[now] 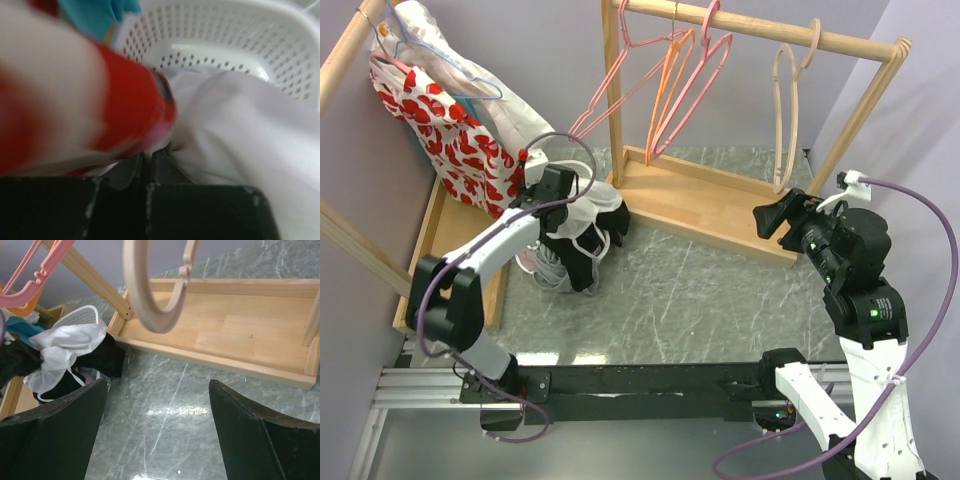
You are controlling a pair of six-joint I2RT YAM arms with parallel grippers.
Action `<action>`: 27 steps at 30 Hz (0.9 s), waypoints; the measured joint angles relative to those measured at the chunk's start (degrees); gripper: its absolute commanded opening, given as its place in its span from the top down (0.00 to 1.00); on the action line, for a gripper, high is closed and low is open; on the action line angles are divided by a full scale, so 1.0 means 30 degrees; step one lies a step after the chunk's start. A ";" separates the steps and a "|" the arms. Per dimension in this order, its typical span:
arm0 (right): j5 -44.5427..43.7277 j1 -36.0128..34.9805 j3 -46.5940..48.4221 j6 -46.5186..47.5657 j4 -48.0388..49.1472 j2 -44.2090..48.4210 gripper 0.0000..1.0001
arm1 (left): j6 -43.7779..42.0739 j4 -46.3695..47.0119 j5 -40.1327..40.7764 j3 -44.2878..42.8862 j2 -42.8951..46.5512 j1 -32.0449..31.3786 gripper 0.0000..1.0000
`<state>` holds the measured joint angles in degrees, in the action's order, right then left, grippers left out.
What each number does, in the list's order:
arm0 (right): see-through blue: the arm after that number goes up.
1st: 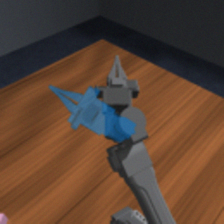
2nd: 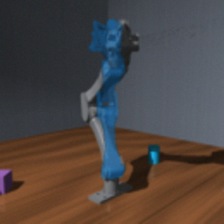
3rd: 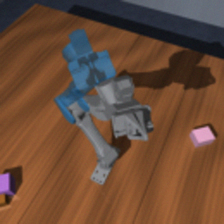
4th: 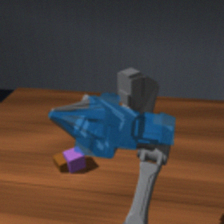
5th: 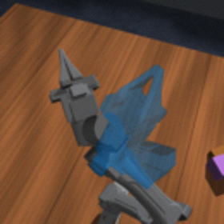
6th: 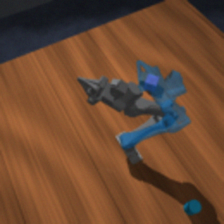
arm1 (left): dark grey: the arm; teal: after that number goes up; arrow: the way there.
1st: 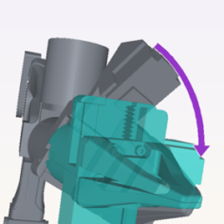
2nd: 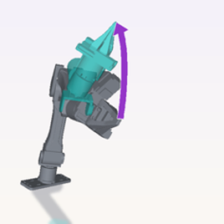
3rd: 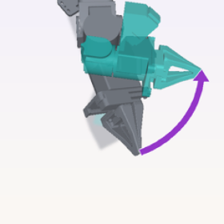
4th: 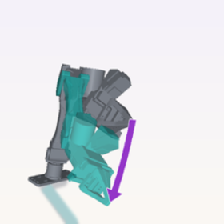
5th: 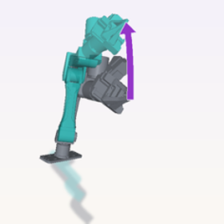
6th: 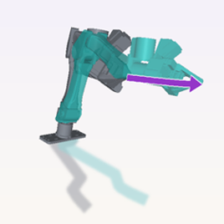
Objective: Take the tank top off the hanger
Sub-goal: Place the tank top in the bin.
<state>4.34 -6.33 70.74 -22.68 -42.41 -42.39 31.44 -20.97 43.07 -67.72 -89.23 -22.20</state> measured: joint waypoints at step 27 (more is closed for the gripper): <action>0.0612 0.0000 -0.0692 -0.0087 0.0430 -0.0189 0.10 | -0.0481 0.1537 -0.5122 0.1938 0.4350 0.1275 0.11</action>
<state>6.17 -6.33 68.66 -22.94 -41.12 -42.96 30.00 -16.36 27.70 -61.91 -76.18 -18.37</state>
